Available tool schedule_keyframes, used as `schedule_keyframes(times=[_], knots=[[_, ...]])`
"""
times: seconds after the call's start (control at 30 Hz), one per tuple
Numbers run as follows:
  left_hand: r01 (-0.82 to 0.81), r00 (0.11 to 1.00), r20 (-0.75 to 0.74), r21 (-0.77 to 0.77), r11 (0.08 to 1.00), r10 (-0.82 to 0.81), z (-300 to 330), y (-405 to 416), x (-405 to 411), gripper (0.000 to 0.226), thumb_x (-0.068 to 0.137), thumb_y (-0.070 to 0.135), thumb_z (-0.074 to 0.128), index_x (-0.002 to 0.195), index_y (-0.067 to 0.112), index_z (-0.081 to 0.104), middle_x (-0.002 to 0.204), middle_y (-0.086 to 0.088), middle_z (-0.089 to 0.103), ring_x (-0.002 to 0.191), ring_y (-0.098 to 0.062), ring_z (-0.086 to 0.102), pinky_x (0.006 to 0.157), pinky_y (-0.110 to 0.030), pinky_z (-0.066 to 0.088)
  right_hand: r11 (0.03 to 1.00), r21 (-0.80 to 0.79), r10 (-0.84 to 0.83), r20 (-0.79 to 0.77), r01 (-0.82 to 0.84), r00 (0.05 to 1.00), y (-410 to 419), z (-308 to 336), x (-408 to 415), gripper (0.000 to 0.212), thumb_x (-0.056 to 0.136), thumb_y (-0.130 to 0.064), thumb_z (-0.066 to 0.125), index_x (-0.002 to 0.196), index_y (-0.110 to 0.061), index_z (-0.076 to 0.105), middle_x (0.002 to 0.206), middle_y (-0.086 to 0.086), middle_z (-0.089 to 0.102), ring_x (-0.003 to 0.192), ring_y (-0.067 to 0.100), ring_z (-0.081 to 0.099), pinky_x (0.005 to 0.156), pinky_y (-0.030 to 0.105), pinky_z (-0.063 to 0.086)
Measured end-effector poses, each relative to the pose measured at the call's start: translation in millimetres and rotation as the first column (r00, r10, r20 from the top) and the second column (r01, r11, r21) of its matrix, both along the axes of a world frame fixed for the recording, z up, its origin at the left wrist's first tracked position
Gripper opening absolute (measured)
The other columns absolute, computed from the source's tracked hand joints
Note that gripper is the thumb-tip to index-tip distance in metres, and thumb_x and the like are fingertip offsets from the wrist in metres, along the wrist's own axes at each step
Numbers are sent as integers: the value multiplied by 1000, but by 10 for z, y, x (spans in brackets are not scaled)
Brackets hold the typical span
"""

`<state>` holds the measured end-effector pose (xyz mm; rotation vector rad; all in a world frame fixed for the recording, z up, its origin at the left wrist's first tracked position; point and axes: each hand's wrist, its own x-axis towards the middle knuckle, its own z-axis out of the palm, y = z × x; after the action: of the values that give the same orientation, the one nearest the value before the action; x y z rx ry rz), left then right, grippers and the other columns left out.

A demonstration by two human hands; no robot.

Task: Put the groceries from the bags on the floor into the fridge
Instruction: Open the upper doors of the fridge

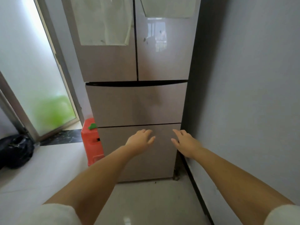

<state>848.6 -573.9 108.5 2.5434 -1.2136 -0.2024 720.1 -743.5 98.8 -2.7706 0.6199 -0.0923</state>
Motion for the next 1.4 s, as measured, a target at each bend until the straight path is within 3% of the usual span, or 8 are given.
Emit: schedule_keyframes(times=[0.23,0.4,0.57,0.8,0.9,1.0,1.2,1.4], knots=[[-115,992,-73,-205,972,102,214,-1029,1294,49,98,43,38,139,17,42,140,-6,48,127,-23,47,104,-38,40,956,290,-81,138,38,987,-960,336,1421,55,101,-40,34,149,-16,23,151,10,32,135,27,38,106,40,35],[-281,928,-347,-414,866,135,414,-1576,1984,45,98,42,41,130,12,52,131,-7,58,118,-23,54,99,-33,42,534,845,-369,230,3,901,-1156,702,2457,45,102,-35,32,139,-9,37,140,13,46,123,25,50,91,39,48],[-685,542,-836,-496,534,-83,655,-2046,2601,61,95,50,42,137,6,42,130,-13,57,118,-24,55,98,-37,47,85,979,-584,199,-184,787,-1332,871,3184,58,99,-41,39,145,-6,29,142,17,45,125,27,51,90,41,51],[-904,196,-850,-350,246,-488,785,-2351,2936,47,87,47,60,112,7,57,121,-9,59,110,-19,57,95,-29,45,-268,886,-722,76,-379,688,-1457,978,3684,63,89,-53,53,131,-6,48,111,11,58,123,26,51,88,38,49],[-903,210,-820,-371,217,-532,759,-2360,2925,51,85,45,63,115,4,57,114,-9,63,93,-15,61,92,-28,47,-319,849,-735,59,-421,676,-1426,963,3702,66,88,-54,54,134,-8,47,130,11,55,125,25,51,97,38,44],[-875,282,-809,-437,207,-516,713,-2290,2837,59,86,44,61,129,5,53,119,-10,64,102,-18,64,95,-29,49,-326,848,-742,44,-417,669,-1380,957,3657,67,87,-56,54,133,-9,46,130,10,55,123,26,52,104,40,42],[-711,441,-791,-596,373,-423,497,-1970,2283,70,82,57,53,134,11,45,125,-8,61,110,-20,63,96,-32,50,-257,892,-729,73,-371,680,-1265,944,3082,62,91,-51,50,138,-12,40,134,10,50,103,24,57,78,33,49],[-687,627,-762,-638,348,-160,819,-1758,1848,60,95,55,35,142,17,34,141,-1,43,130,-18,41,107,-35,34,7,970,-708,175,-241,684,-1360,1007,2143,26,97,-39,46,110,-19,57,111,6,61,104,23,59,94,41,49]])
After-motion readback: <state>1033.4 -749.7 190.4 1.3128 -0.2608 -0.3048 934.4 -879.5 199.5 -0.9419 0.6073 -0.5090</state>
